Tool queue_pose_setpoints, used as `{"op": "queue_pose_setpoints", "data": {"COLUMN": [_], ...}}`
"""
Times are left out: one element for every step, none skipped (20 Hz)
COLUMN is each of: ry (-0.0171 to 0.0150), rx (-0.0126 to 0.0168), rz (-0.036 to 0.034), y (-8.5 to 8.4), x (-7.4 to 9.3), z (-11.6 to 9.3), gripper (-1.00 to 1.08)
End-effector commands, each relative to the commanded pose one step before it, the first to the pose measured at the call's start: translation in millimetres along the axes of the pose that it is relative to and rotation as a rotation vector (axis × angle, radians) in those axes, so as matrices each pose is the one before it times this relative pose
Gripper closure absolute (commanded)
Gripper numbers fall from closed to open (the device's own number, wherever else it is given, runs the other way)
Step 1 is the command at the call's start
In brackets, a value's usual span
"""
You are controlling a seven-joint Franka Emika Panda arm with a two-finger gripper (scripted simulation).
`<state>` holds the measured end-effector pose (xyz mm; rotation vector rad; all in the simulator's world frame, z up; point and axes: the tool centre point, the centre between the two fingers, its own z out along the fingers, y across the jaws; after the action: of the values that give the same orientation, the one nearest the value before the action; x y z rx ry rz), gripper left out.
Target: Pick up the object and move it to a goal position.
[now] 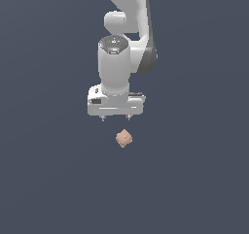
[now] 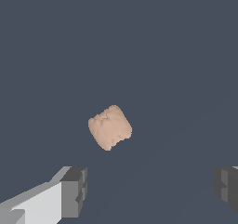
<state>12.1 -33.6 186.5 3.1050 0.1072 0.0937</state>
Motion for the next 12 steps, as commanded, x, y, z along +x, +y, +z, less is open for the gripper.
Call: {"op": "queue_pose_setpoints", "data": {"ry": [-0.00401,-0.00176,-0.00189,-0.00204,-0.00217,-0.00228,-0.00238,-0.00246,-0.00253,-0.00258,-0.00260,-0.00251], "rx": [0.00094,0.00051,0.00062,0.00077,0.00095,0.00113,0.00132,0.00155,0.00180,0.00208,0.00238,0.00260], "rz": [-0.03157,-0.01600,-0.01738,-0.01885,-0.02032,-0.02179,-0.02328,-0.02478,-0.02627,-0.02776,-0.02924,-0.02965], "y": [-1.75,-0.83,-0.90,-0.98,-1.06,-1.13,-1.20,-1.28,-1.35,-1.42,-1.49,-1.50], "x": [0.84,0.50,0.55,0.61,0.66,0.72,0.78,0.85,0.91,0.98,1.06,1.09], "z": [5.42,2.63,2.86,3.12,3.37,3.62,3.88,4.14,4.40,4.66,4.92,5.01], "gripper": [-0.92,-0.92,-0.92,-0.92,-0.92,-0.92,-0.92,-0.92,-0.92,-0.92,-0.92,-0.92]}}
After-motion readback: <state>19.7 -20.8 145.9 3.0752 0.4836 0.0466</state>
